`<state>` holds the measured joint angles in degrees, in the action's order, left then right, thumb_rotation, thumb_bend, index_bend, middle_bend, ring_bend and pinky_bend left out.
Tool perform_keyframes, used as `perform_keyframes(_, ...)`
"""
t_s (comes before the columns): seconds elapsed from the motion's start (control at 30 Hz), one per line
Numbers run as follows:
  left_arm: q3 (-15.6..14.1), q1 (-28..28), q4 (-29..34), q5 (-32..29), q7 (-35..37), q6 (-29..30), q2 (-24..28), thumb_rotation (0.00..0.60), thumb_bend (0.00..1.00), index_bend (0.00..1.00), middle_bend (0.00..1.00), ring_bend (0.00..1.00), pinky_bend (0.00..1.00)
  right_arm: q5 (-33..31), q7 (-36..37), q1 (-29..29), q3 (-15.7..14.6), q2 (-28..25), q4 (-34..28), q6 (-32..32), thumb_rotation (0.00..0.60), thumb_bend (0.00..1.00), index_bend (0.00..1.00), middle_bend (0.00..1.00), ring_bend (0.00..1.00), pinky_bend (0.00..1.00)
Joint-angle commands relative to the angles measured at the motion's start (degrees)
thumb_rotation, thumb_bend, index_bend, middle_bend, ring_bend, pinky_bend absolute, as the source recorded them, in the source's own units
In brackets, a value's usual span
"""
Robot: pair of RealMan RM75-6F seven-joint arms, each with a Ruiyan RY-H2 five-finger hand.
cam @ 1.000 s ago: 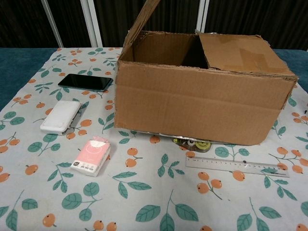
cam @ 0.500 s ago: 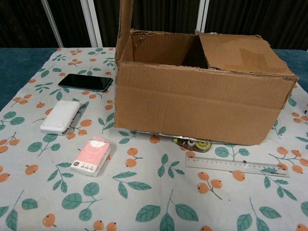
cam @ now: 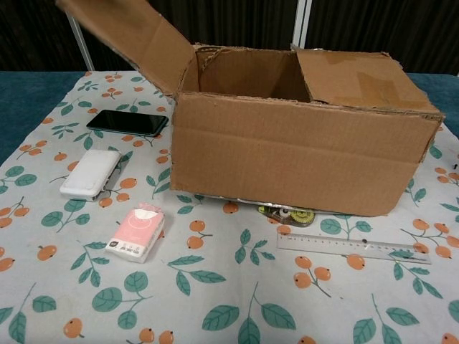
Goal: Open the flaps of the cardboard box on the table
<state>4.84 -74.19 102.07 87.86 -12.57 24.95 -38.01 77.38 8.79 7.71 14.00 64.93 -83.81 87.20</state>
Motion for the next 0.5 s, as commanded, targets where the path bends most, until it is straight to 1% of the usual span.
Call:
perform_keyframes(0.03,-1.47,2.78,0.68,0.58,0.77,1.03,0.55,0.600,1.00,0.30,0.50,0.49,0.51,0.02,-0.17,-0.03,-0.05,-0.13,-0.16,-0.06,0.600,0.64,0.14,0.00,0.01,0.22)
perform_keyframes(0.07,-1.81,3.87,0.71,0.44,1.05,1.65,0.54,0.600,0.99,0.30,0.49,0.49,0.51,-0.03,-0.46,-0.01,-0.09,-0.16,-0.07,-0.16,0.600,0.64,0.14,0.00,0.01,0.22)
perform_keyframes(0.1,-1.97,5.05,0.66,0.32,1.20,2.81,0.40,0.600,0.97,0.29,0.48,0.48,0.50,-0.19,-0.60,-0.01,-0.12,-0.15,-0.05,-0.33,0.600,0.64,0.14,0.00,0.01,0.22)
perform_keyframes(0.13,-2.07,6.09,0.59,0.00,1.42,3.98,0.22,0.600,0.89,0.28,0.47,0.47,0.50,-0.36,-0.57,-0.02,-0.11,-0.16,-0.11,-0.47,0.600,0.64,0.14,0.00,0.01,0.22)
perform_keyframes(0.17,-2.07,7.89,0.55,-0.69,1.79,6.37,-0.14,0.600,0.83,0.27,0.46,0.46,0.49,-0.59,-0.49,-0.03,-0.06,-0.19,-0.18,-0.63,0.600,0.64,0.14,0.00,0.01,0.21)
perform_keyframes(0.2,-2.01,9.15,0.51,-1.16,1.86,8.20,-0.47,0.600,0.73,0.24,0.44,0.45,0.49,-0.68,-0.50,-0.03,-0.04,-0.23,-0.18,-0.72,0.600,0.64,0.14,0.00,0.01,0.21)
perform_keyframes(0.27,-1.69,14.02,0.69,-4.01,2.14,15.36,-1.99,0.600,0.54,0.19,0.38,0.40,0.46,-0.96,-0.59,0.04,0.06,-0.35,-0.17,-1.01,0.600,0.64,0.14,0.00,0.01,0.21)
perform_keyframes(0.3,-1.70,17.76,1.34,-7.00,2.85,20.28,-3.02,0.600,0.48,0.17,0.34,0.36,0.43,-1.16,-0.73,0.14,0.18,-0.41,-0.14,-1.18,0.600,0.64,0.14,0.00,0.01,0.21)
perform_keyframes(0.33,-1.89,22.16,2.81,-9.05,2.02,27.02,-4.59,0.600,0.42,0.14,0.27,0.30,0.38,-1.42,-0.96,0.26,0.29,-0.48,-0.25,-1.45,0.600,0.64,0.14,0.00,0.01,0.22)
perform_keyframes(0.37,-1.99,24.79,3.63,-9.90,0.14,31.36,-6.16,0.600,0.38,0.13,0.23,0.26,0.34,-1.58,-1.13,0.34,0.34,-0.56,-0.42,-1.65,0.600,0.64,0.14,0.00,0.01,0.22)
perform_keyframes(0.4,-2.11,26.95,4.34,-10.68,-1.46,34.73,-7.56,0.600,0.34,0.09,0.16,0.19,0.28,-1.69,-1.33,0.43,0.38,-0.66,-0.63,-1.85,0.600,0.64,0.14,0.00,0.01,0.22)
perform_keyframes(0.43,-2.21,28.23,4.79,-11.13,-2.35,36.62,-8.37,0.600,0.30,0.06,0.10,0.12,0.23,-1.72,-1.48,0.50,0.40,-0.74,-0.79,-1.98,0.600,0.64,0.14,0.00,0.01,0.22)
perform_keyframes(0.47,-2.34,30.07,5.40,-11.77,-3.52,39.28,-9.50,0.600,0.28,0.03,0.05,0.07,0.18,-1.72,-1.76,0.63,0.42,-0.89,-1.02,-2.18,0.600,0.64,0.14,0.00,0.01,0.22)
perform_keyframes(0.5,-2.47,31.85,5.88,-12.28,-4.46,41.86,-10.65,0.600,0.27,0.01,0.02,0.04,0.15,-1.66,-2.11,0.78,0.42,-1.08,-1.30,-2.37,0.600,0.63,0.14,0.00,0.01,0.22)
